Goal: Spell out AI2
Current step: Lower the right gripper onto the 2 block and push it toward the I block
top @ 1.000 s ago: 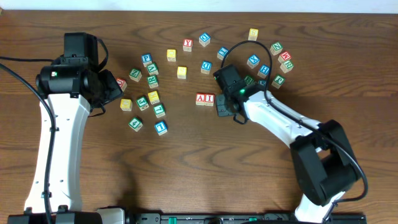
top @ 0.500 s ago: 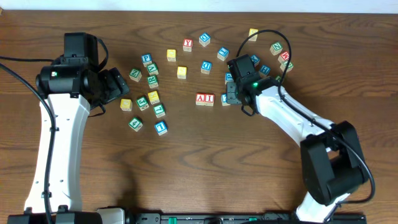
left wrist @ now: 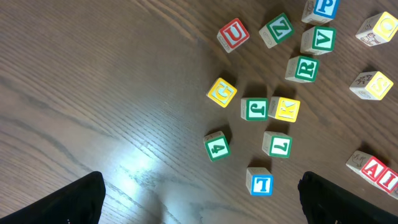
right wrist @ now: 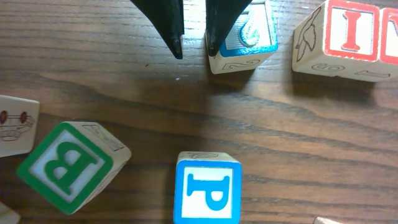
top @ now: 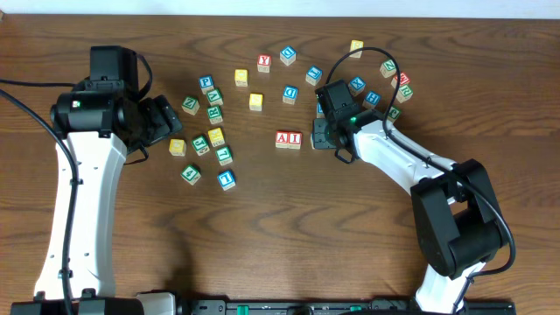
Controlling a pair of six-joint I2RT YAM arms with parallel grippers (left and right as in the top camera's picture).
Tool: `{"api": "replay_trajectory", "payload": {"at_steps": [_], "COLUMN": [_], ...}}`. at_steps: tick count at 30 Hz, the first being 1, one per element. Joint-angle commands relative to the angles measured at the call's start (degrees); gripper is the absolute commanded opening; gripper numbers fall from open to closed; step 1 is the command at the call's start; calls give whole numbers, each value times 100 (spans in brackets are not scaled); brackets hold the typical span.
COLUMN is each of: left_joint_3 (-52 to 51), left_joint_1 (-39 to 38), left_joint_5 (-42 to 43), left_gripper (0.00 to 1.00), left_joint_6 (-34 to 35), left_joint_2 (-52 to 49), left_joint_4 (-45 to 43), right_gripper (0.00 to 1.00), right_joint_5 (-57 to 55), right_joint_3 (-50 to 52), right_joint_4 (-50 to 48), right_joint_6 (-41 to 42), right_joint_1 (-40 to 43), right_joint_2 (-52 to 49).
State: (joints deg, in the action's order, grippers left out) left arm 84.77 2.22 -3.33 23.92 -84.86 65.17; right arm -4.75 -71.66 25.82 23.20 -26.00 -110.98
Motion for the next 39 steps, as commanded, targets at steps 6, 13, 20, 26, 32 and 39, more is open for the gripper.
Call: {"api": "replay_trajectory", "payload": {"at_steps": [6,13,20,26,32,39], "left_joint_3": [20,20,20,20,20,20], "left_joint_1": [24,24,24,24,24,24], "left_joint_5": [-35,-35,-35,-35,-35,-35], "left_gripper": [98,98,98,98,98,98], "left_joint_6": [-33,-33,-33,-33,-33,-33], "left_joint_2": [20,20,20,20,20,20], "left_joint_4": [20,17,15,15,13,9], "right_gripper": [8,8,8,8,9,7], "right_joint_5": [341,391,684,686,686,686], "right_joint_3": [-76,-76,-76,-79,-79,-155], "right_joint_4": [109,225,243,251,256,229], "right_joint_6": [81,308,442,575,597,577], "right_joint_1": [-63,-68,-66,-66,-66,-66], "right_joint_2": [-83,-83,-83,-83,-83,-81]}}
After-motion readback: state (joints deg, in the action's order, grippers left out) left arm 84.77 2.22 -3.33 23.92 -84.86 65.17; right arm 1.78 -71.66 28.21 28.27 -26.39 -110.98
